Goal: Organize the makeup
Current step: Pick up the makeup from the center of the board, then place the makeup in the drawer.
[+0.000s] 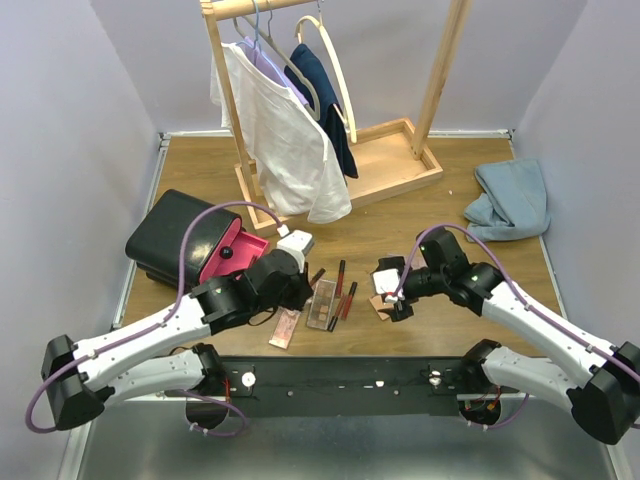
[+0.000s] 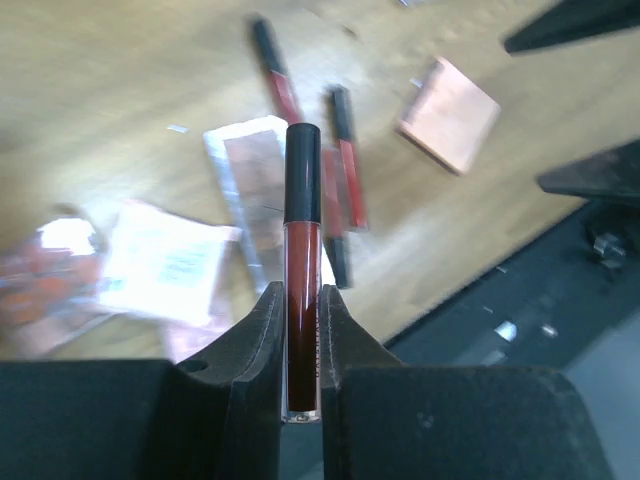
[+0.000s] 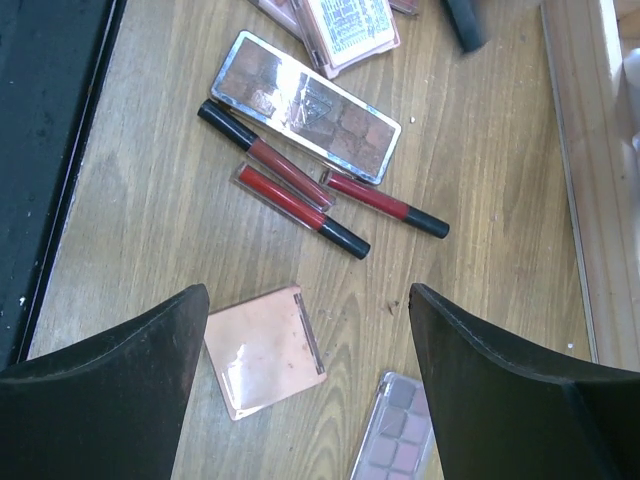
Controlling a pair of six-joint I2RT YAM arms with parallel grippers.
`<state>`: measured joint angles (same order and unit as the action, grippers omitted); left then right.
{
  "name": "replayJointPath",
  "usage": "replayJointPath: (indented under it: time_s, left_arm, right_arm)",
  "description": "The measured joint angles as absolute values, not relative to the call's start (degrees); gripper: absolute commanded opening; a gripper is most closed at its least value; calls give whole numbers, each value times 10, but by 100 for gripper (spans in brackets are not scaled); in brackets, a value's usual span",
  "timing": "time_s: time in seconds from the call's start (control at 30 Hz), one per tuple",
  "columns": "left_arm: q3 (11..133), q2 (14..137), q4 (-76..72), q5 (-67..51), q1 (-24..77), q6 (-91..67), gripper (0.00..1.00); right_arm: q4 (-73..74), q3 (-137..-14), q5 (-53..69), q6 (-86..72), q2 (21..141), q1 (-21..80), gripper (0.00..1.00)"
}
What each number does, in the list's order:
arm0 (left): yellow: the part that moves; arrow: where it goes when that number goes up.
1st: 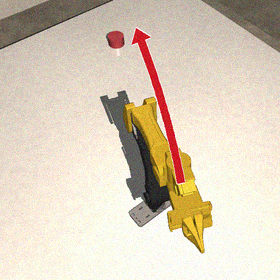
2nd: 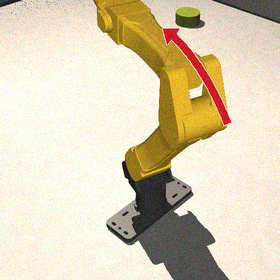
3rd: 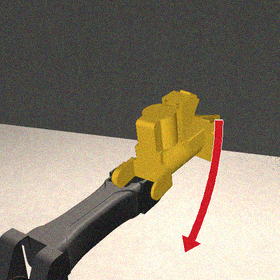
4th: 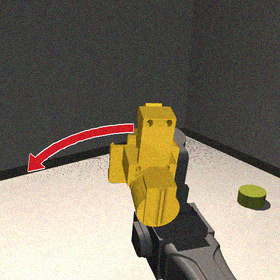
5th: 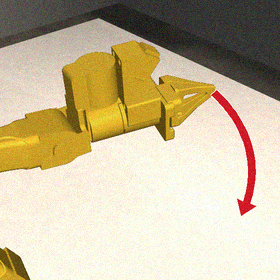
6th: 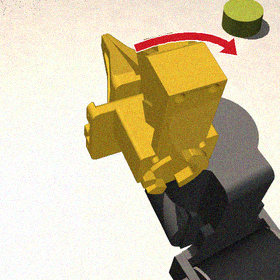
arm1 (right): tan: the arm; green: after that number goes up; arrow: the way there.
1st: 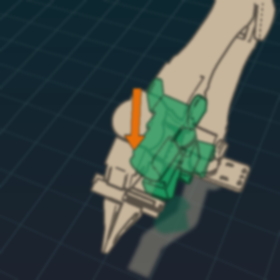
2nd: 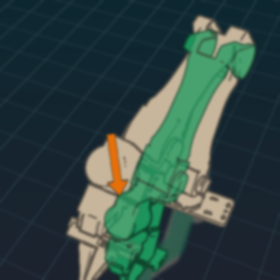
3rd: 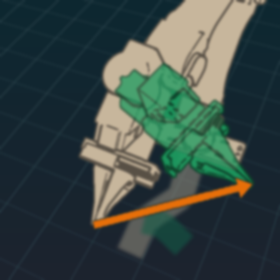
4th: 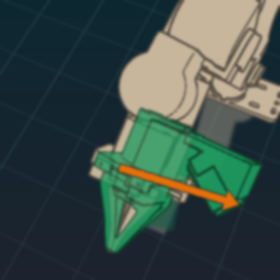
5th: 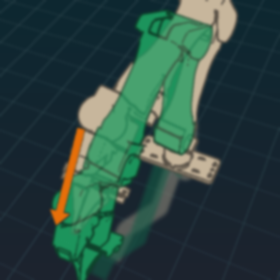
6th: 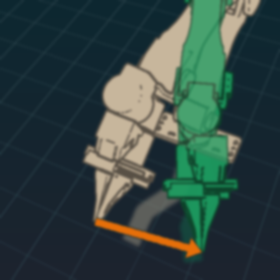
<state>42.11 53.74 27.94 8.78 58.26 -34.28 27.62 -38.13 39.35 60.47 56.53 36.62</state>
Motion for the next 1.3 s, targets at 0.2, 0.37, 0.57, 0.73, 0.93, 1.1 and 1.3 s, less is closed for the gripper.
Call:
replayJointPath:
  time_s: [0.2,0.37,0.57,0.73,0.93,1.1,1.3]
  left_arm:
    - [464,497,345,187,583,-296,0]
    - [489,486,381,266,581,-239,0]
    - [489,484,395,309,543,-192,0]
    - [477,478,385,310,467,-167,0]
    - [464,481,375,302,419,-154,0]
    - [464,498,362,298,407,-141,0]
    - [464,534,348,294,392,-119,2]
  right_arm:
    - [276,-381,394,604,565,359,89]
    - [276,-381,394,605,565,357,89]
    - [276,-381,393,605,565,354,89]
    - [276,-381,393,605,565,352,89]
    - [276,-381,393,605,566,352,89]
    - [276,-381,393,605,566,351,89]
    - [276,-381,393,605,566,351,89]
